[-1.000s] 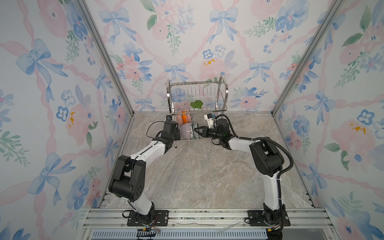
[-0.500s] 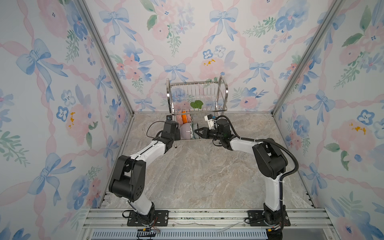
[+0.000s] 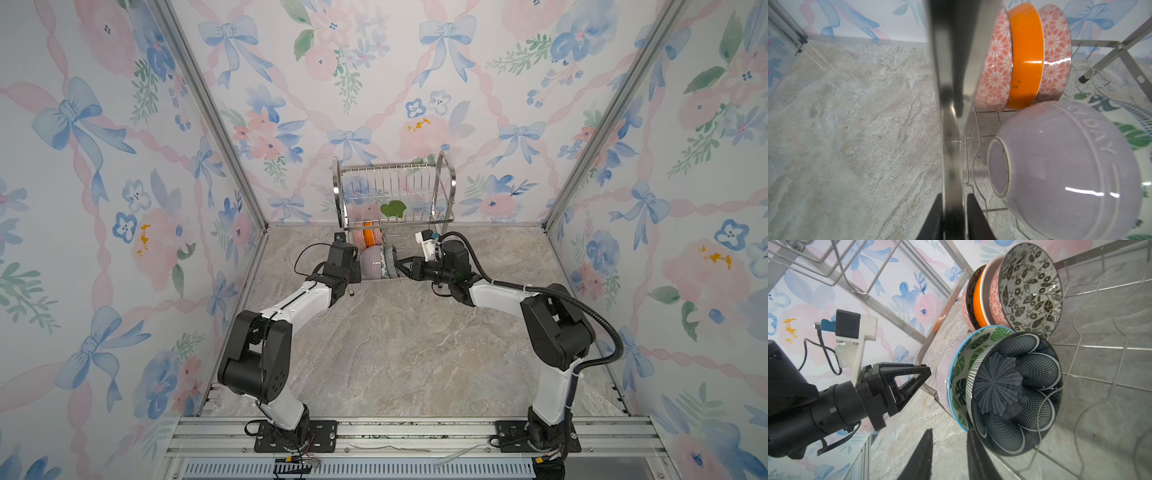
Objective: Load the bowls into the dish rack
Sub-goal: 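Open the right gripper and draw it back from the black-and-white bowl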
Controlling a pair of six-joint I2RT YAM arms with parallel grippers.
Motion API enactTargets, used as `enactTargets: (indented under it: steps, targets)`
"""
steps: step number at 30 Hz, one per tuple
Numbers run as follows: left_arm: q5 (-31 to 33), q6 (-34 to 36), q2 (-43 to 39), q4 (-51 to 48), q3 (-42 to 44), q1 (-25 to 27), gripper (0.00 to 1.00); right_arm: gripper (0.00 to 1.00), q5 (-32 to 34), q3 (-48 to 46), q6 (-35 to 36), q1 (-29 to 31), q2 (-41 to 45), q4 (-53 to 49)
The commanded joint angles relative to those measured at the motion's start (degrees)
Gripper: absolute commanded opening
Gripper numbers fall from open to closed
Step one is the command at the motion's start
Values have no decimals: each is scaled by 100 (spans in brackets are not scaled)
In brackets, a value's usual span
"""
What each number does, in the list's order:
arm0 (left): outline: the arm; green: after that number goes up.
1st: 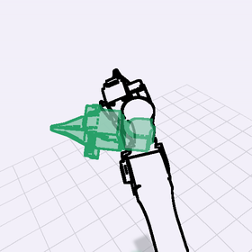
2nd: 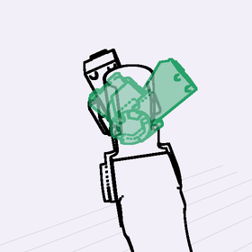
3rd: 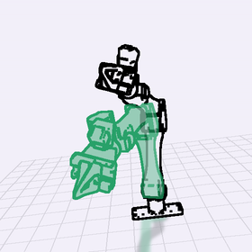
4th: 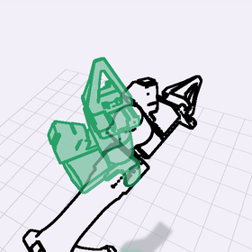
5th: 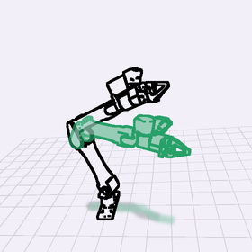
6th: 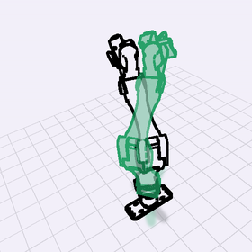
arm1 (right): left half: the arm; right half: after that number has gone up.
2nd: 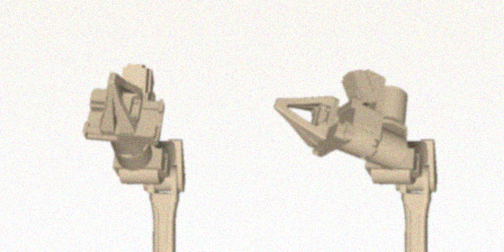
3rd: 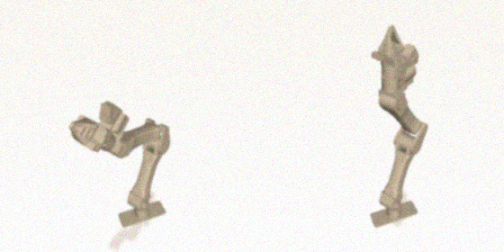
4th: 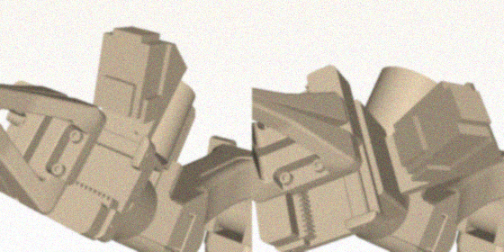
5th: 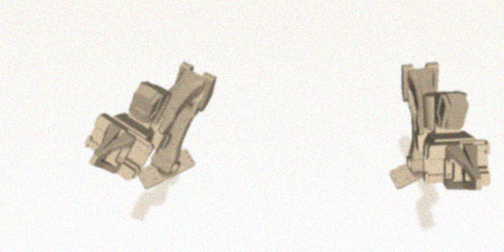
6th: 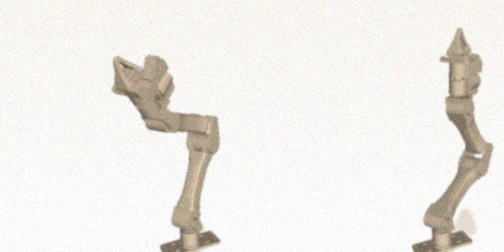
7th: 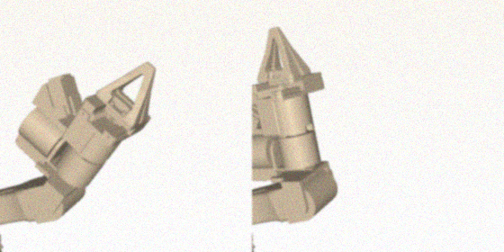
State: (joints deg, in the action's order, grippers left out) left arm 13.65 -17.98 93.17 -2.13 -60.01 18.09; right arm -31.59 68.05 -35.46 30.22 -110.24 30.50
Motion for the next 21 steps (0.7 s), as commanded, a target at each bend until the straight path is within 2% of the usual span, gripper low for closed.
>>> enactTargets:
  steps: [1,9,14,16,21]
  targets:
    - [-29,101,-90,-227,-21,36,27,32,116,-148,245,72,295,-65]
    - [-45,15,-245,-233,37,34,46,35,397,-482,618,81,761,-469]
    - [-42,-76,-361,-272,97,28,53,40,563,-740,816,80,1083,-678]
    - [-24,-133,-454,-280,161,25,58,42,662,-850,933,81,1236,-756]
    - [21,-265,-758,-321,394,19,68,57,930,-908,1273,72,1511,-1258]
